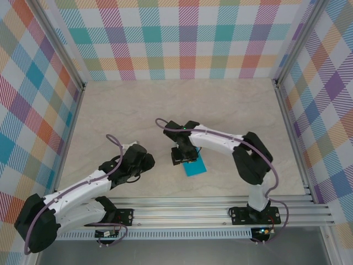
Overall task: Fold a paper plane with a square sheet of paper (pick it up from the middle)
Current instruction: Turn over the paper at the center of the table, then third fold the triangle at the center of the table.
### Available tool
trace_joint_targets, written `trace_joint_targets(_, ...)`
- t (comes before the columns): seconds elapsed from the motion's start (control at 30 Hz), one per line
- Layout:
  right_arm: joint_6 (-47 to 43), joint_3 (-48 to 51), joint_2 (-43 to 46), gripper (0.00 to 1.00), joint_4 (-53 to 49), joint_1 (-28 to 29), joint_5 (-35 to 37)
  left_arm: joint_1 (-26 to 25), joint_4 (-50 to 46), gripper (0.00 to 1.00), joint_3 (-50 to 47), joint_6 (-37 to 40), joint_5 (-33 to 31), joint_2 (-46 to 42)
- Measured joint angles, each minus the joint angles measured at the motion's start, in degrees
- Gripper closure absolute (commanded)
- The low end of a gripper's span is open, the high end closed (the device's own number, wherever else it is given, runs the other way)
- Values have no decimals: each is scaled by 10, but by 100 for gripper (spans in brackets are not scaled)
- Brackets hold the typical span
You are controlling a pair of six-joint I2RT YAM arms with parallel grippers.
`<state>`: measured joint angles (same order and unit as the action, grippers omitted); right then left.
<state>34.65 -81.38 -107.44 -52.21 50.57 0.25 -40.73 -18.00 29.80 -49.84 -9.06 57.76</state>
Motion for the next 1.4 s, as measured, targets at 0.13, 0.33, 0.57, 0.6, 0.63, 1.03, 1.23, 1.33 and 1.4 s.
trace_joint_targets(0.13,-8,87,121,40,63,-52,-41,0,53,62,17,11,45,73)
trace_joint_targets(0.33,-10,212,220,39,134,-158,-97,-15,109,64,106,33,114,212)
trace_joint_targets(0.57,-11,308,223,46,181,-228,-156,-49,148,72,203,43,168,345)
trace_joint_targets(0.6,-11,313,223,46,188,-229,-162,-54,148,75,214,43,171,361)
trace_joint_targets(0.63,-11,318,223,46,196,-229,-168,-57,148,77,226,43,172,376)
trace_joint_targets(1.03,-10,339,205,47,252,-229,-202,-65,119,64,234,28,117,401)
trace_joint_targets(1.23,-10,342,187,48,269,-229,-212,-65,117,63,233,28,111,401)
trace_joint_targets(1.33,-9,347,177,49,276,-229,-214,-65,118,64,233,28,111,406)
trace_joint_targets(1.4,-8,352,175,50,279,-229,-218,-65,119,65,235,28,111,413)
